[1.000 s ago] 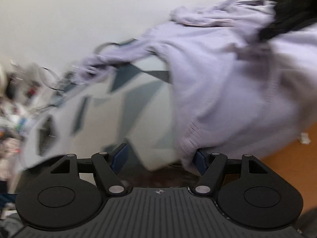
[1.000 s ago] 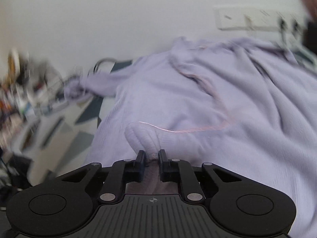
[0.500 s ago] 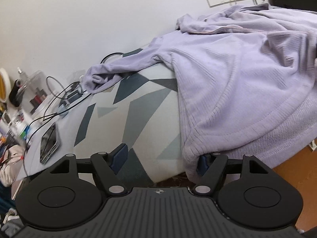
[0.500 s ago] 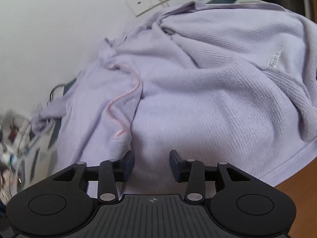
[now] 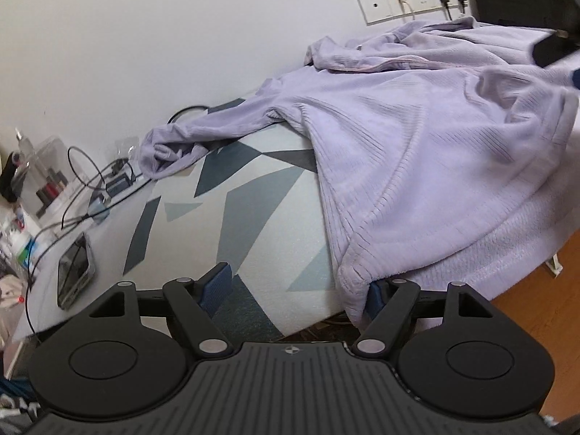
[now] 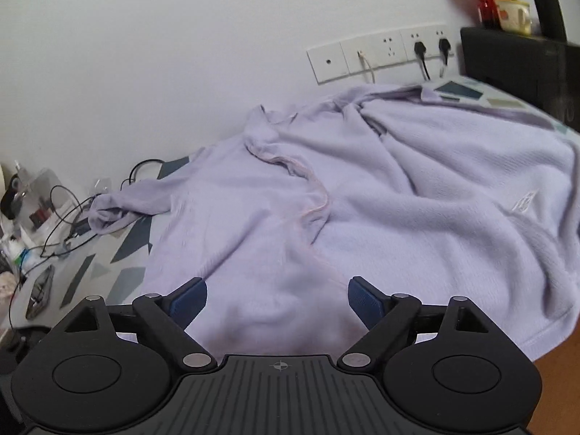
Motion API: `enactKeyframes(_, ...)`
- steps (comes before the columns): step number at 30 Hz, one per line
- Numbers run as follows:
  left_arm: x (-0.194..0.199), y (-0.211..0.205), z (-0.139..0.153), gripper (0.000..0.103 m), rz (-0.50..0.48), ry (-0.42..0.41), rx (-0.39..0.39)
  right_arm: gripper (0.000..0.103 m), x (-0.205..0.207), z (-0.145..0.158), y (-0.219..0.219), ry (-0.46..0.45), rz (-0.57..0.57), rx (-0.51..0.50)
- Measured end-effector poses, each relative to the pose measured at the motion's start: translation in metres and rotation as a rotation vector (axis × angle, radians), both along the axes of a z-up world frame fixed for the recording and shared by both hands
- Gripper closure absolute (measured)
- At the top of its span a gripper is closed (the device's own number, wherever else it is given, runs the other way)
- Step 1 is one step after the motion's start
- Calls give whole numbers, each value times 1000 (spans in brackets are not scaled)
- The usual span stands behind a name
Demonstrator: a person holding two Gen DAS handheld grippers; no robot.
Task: Fold clothes
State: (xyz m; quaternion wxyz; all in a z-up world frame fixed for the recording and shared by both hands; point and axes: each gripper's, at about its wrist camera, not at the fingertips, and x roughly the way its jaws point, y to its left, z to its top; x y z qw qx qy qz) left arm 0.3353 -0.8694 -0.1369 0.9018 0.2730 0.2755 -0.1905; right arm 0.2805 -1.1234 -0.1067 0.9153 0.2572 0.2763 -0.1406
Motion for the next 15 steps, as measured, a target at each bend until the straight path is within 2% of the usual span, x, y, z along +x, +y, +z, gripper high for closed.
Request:
enactKeyframes(1, 0, 0, 0, 29, -6, -4, 3, 23, 6, -4, -2, 11, -1, 16)
enactKeyframes(3, -1, 0, -1, 29, -13, -5, 3, 43, 16, -17, -11, 64, -38, 68)
enactKeyframes(4, -1, 0, 0, 29, -19, -2, 2, 68, 20, -24, -16, 89, -65, 105)
enactKeyframes(5, -3, 0, 0, 29, -32, 2, 1, 85, 21, -31, -22, 115, -112, 171)
enactKeyframes(7, -7, -2, -1, 29, -61, -5, 14, 94, 15, -41, -32, 99, -187, 293)
enactKeyframes(10, -10, -6, -2, 32, -86, -15, 34, 93, 10, -49, -36, 82, -228, 323)
enactKeyframes(11, -9, -5, -1, 48, -91, 7, 25, 93, 9, -51, -37, 83, -233, 326)
enactKeyframes(12, -7, -5, -1, 73, -97, 28, 15, 93, 10, -53, -38, 77, -227, 341)
enactKeyframes(14, -7, -5, 1, 90, -109, 57, 0, 97, 10, -57, -40, 66, -213, 373)
enactKeyframes(15, -7, -5, 2, 93, -115, 70, -6, 100, 9, -54, -40, 54, -208, 379)
